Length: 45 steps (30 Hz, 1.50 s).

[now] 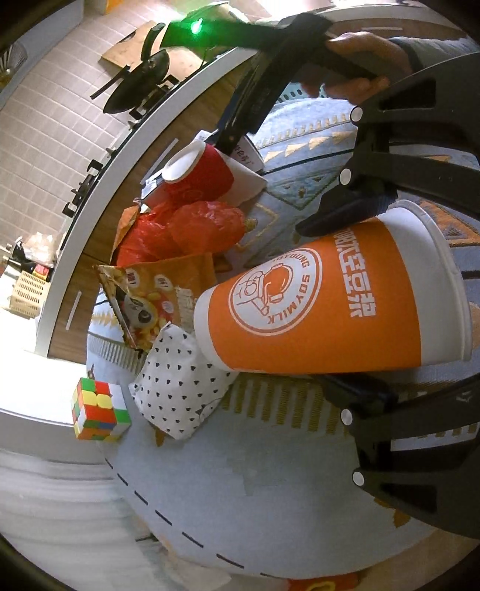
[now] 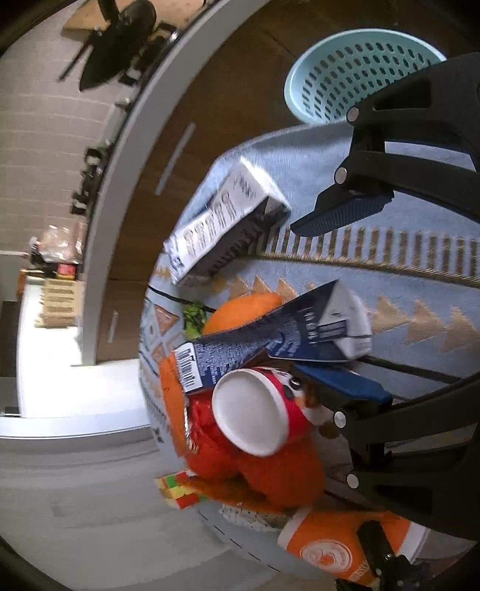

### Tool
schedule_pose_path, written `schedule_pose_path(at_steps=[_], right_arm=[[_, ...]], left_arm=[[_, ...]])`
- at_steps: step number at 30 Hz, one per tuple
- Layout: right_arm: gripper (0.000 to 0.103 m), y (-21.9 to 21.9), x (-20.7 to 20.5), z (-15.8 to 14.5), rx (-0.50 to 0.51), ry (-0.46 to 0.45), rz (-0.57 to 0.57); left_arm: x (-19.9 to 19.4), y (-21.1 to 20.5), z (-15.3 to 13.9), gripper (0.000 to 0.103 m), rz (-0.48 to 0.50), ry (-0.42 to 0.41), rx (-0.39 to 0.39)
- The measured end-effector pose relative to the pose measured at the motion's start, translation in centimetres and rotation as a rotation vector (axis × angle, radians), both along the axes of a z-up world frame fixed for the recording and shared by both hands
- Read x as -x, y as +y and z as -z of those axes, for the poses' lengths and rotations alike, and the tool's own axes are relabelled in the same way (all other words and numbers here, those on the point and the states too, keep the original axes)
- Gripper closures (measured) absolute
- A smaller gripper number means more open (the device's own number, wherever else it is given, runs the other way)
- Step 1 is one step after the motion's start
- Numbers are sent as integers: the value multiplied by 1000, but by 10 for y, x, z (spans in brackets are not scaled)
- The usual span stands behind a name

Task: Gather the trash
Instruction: 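Grasp the orange paper cup with the left tool while the right tool grasps the blue carton, then carry the blue carton to the blue basket and open the right tool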

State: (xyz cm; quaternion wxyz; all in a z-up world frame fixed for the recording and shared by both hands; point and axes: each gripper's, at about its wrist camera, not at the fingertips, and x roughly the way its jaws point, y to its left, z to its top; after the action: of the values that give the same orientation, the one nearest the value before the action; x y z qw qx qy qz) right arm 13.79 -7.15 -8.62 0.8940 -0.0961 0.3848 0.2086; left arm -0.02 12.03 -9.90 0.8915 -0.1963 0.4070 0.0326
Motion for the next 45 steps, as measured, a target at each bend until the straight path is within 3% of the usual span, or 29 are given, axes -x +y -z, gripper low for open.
schedule_pose_path(at_steps=[3,14,24,27,30,33,36,42,45], right_arm=[[68,3,-13,4,-24,51,-7],[69,-44,12,-33,-93,-73,85],[69,-147,43,-81,-107,-219,321],[69,-186,52,-84,-93,-225,424],[69,-226,54,-77,-85,-166,523],[69,-269,48,-61,-103,-57,615],[69,-294,50,-44,-67,-14,685],[69,-322,53,-2,-64,99,744],[69,-332,48,15,-62,156,765]], left_arm=[[1,-1,-7,39,6,-25,-5],[1,-37,-49,39,105,-173,-35],[-31,-111,-101,39,295,-316,-66],[-49,-141,-113,39,369,-341,-73],[-67,-179,-122,38,442,-359,-54],[-85,-217,-119,38,518,-344,-32],[-104,-254,-104,38,588,-311,-35],[-142,-305,-50,38,677,-170,-6],[-157,-320,-29,38,701,-118,-32]])
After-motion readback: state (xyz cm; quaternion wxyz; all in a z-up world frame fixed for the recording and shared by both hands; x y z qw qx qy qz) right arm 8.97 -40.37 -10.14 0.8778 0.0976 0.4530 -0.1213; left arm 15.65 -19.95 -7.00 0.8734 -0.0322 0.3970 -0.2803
